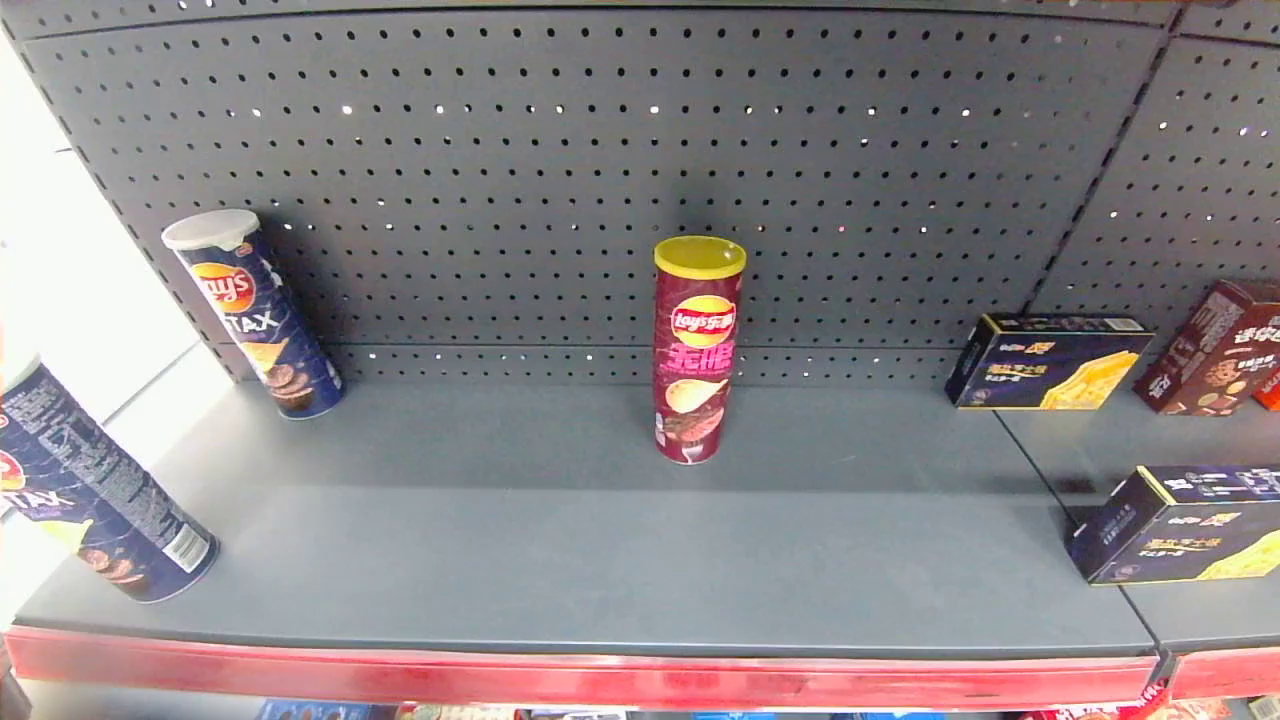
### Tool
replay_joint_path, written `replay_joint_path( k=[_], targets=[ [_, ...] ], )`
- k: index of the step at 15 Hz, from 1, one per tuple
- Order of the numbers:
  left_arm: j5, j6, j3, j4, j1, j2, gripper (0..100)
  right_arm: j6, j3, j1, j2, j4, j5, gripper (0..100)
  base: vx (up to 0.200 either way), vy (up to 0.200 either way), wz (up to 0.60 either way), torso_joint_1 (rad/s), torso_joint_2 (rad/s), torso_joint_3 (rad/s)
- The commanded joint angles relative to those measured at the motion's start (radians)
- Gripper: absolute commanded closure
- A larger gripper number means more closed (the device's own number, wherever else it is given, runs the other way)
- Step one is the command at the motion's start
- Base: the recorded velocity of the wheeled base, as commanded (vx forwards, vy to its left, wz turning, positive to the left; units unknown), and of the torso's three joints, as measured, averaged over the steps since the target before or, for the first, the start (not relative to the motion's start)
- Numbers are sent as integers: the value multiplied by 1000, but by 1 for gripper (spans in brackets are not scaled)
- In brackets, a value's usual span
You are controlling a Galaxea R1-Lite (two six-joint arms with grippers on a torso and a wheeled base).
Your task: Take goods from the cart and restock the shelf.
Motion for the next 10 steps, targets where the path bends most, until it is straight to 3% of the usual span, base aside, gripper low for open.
replay_joint_path(
  k=[1, 8, 10],
  targets=[
    [1, 0, 0, -1, -2, 1, 0, 0, 0, 0, 1, 0, 0, 0, 0, 0, 600, 2, 2, 7],
    [1, 0, 0, -1, 0, 1, 0, 0, 0, 0, 1, 0, 0, 0, 0, 0, 600, 6, 0, 0],
    [1, 0, 0, -1, 0, 0, 0, 0, 0, 0, 1, 0, 0, 0, 0, 0, 0, 0, 0, 0]
  ],
)
